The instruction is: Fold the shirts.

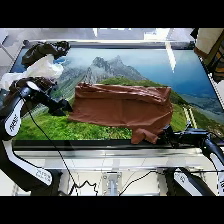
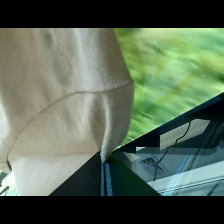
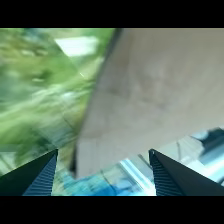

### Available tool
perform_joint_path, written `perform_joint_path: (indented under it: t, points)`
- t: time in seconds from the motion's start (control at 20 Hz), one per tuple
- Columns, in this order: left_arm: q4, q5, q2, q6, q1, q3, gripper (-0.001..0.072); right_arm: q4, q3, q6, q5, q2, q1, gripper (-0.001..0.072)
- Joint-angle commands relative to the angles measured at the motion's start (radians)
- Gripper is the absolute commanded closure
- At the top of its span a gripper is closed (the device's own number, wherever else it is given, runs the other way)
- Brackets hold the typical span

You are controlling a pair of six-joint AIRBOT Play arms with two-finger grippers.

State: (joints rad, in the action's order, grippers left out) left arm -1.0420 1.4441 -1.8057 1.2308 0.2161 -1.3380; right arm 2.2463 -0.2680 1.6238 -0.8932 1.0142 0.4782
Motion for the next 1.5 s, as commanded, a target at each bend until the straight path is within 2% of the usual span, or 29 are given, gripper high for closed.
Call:
perform_joint_path:
  t: [0.0,0.25,0.35,0.4,0.45,0.5,0.55,0.65,0.75,1.0,1.1,1.45]
  points:
    - [-0.029,-0.037,-0.013,0.003,0.000,0.043,0.0050,-0.114,0.000,0.000,-0.002,0.000,0.000,0.0681]
    - [0.015,-0.089,-0.018,0.000,-0.015,0.084,0.0053,-0.114,0.000,0.000,-0.002,0.000,0.000,0.0681]
    - [0.016,-0.099,-0.028,-0.010,-0.046,0.085,0.0071,-0.114,0.000,0.000,-0.001,0.000,0.000,0.0681]
    - [0.016,-0.110,-0.029,-0.029,-0.062,0.085,0.0103,-0.113,0.000,0.000,-0.002,0.000,0.000,0.0681]
    - [0.019,-0.122,-0.029,-0.046,-0.074,0.085,0.0237,-0.113,0.000,0.000,-0.002,0.000,0.000,0.0681]
    - [0.033,-0.138,-0.029,-0.068,-0.080,0.085,0.0429,-0.113,-0.001,0.000,-0.002,0.000,0.000,0.0681]
    - [0.055,-0.150,-0.029,-0.081,-0.080,0.085,0.0519,-0.113,-0.001,0.001,-0.001,0.000,0.000,0.0681]
    - [0.075,-0.176,-0.029,-0.084,-0.079,0.085,0.0556,-0.095,-0.006,0.048,-0.002,0.000,0.000,0.0681]
    - [0.102,-0.182,-0.029,-0.095,-0.079,0.085,0.0659,-0.049,-0.016,0.107,-0.005,0.000,0.000,0.0682]
    - [0.320,-0.141,-0.007,-0.200,-0.079,0.084,0.0679,0.042,-0.120,0.254,-0.126,-0.020,0.000,0.0682]
    - [0.385,-0.141,0.043,-0.238,-0.079,0.073,0.0680,0.051,-0.175,0.270,-0.150,-0.066,0.001,0.0682]
    - [0.383,-0.137,0.285,-0.245,-0.079,-0.003,0.0679,0.056,-0.346,0.266,-0.189,-0.231,0.001,0.0682]
